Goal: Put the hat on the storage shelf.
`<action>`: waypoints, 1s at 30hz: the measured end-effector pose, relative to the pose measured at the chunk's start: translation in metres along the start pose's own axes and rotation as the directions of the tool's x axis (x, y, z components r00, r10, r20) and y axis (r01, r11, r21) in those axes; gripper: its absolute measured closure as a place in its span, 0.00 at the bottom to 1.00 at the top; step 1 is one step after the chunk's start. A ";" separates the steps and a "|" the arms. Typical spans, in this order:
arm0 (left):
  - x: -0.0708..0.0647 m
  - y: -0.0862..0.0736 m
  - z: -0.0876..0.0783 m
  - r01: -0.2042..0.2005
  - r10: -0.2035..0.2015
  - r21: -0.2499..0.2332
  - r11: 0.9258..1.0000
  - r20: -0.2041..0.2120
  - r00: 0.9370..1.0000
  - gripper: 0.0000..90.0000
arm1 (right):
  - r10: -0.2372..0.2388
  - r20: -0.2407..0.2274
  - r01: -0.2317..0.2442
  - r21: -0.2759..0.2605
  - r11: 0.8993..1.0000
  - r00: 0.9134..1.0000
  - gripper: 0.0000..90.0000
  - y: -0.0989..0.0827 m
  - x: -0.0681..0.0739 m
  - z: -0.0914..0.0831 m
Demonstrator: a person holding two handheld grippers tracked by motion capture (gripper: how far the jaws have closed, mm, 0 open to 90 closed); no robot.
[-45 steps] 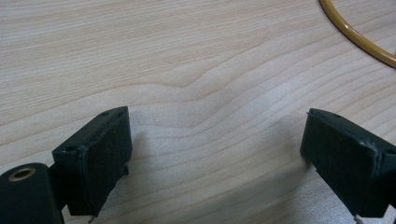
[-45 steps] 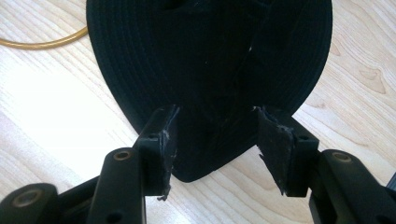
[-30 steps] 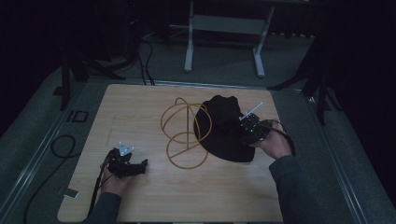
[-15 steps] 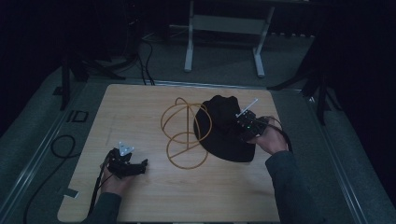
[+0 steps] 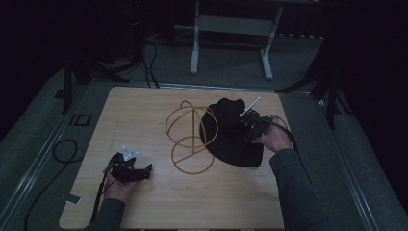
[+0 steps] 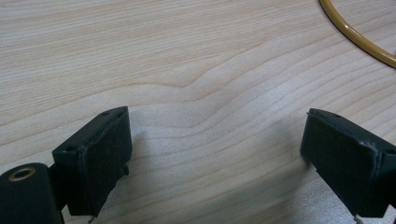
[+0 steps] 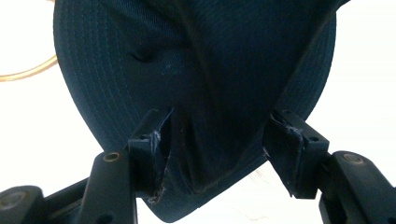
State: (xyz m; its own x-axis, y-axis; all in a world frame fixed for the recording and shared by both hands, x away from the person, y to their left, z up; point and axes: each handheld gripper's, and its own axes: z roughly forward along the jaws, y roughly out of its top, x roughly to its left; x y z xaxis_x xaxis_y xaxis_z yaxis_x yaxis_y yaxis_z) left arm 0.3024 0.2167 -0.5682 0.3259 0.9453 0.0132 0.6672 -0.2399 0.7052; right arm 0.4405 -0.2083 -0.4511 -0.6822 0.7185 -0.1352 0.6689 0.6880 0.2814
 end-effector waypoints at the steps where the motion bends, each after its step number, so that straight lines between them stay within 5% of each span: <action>1: 0.000 0.000 0.000 0.000 0.000 -0.001 1.000 0.001 1.000 0.10 | 0.002 -0.003 -0.002 0.007 1.000 1.000 0.47 0.001 0.000 0.001; 19: 0.000 0.000 0.000 -0.002 0.002 0.000 1.000 0.000 1.000 0.10 | 0.005 -0.020 -0.004 0.082 0.997 1.000 0.47 0.022 -0.001 0.015; 30: 0.000 0.000 0.000 -0.002 0.002 -0.001 1.000 0.000 1.000 0.10 | 0.011 -0.043 -0.008 0.067 0.998 0.999 0.87 0.025 -0.001 0.018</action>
State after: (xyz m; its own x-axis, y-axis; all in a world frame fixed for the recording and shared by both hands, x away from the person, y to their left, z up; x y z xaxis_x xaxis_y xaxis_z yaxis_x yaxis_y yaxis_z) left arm 0.3025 0.2168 -0.5683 0.3271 0.9449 0.0140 0.6661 -0.2411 0.7058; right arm 0.4634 -0.1895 -0.4613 -0.6872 0.7207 -0.0913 0.6923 0.6877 0.2185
